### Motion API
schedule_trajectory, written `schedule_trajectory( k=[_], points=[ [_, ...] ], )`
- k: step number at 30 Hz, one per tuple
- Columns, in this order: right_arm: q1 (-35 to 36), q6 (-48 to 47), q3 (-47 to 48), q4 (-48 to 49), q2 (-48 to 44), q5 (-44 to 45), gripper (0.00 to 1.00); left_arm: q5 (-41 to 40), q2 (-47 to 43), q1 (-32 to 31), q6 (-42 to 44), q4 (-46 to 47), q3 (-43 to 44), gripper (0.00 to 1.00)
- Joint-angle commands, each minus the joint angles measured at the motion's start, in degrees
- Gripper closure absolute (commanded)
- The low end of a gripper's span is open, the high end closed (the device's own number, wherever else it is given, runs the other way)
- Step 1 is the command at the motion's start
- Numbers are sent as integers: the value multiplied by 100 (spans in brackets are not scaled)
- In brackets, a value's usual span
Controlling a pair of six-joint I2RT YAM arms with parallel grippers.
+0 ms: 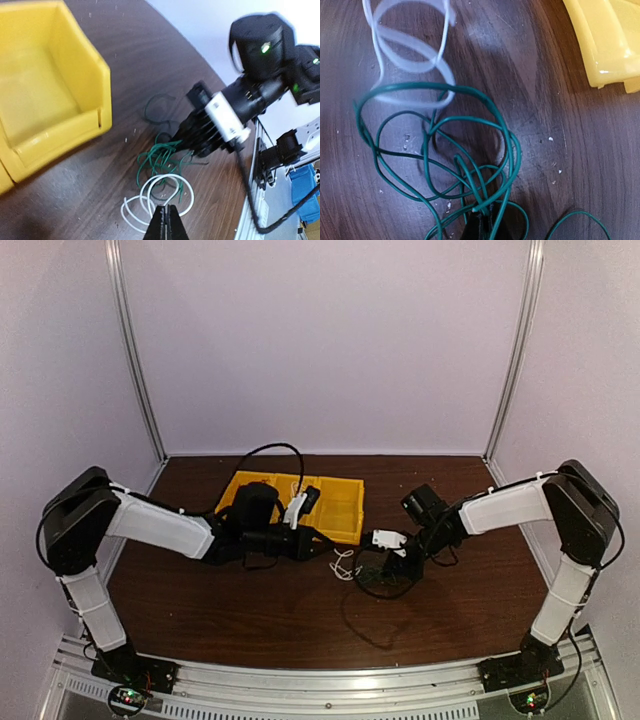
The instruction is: Untangle the cables
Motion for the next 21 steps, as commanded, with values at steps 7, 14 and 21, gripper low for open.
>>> schedule_trajectory(
  k=[7,14,21],
  points=[
    [-212,-40,20,-321,248,358,100,-1294,-2547,708,1543,-2690,1249,100],
    [-635,0,223,-669,-179,251,85,-1626,-3136,876,2082,-3661,2136,100],
    [-638,-336,790,-1644,-1669,-365,49,-1159,-3126,876,1798,-3485,1999,100]
  ],
)
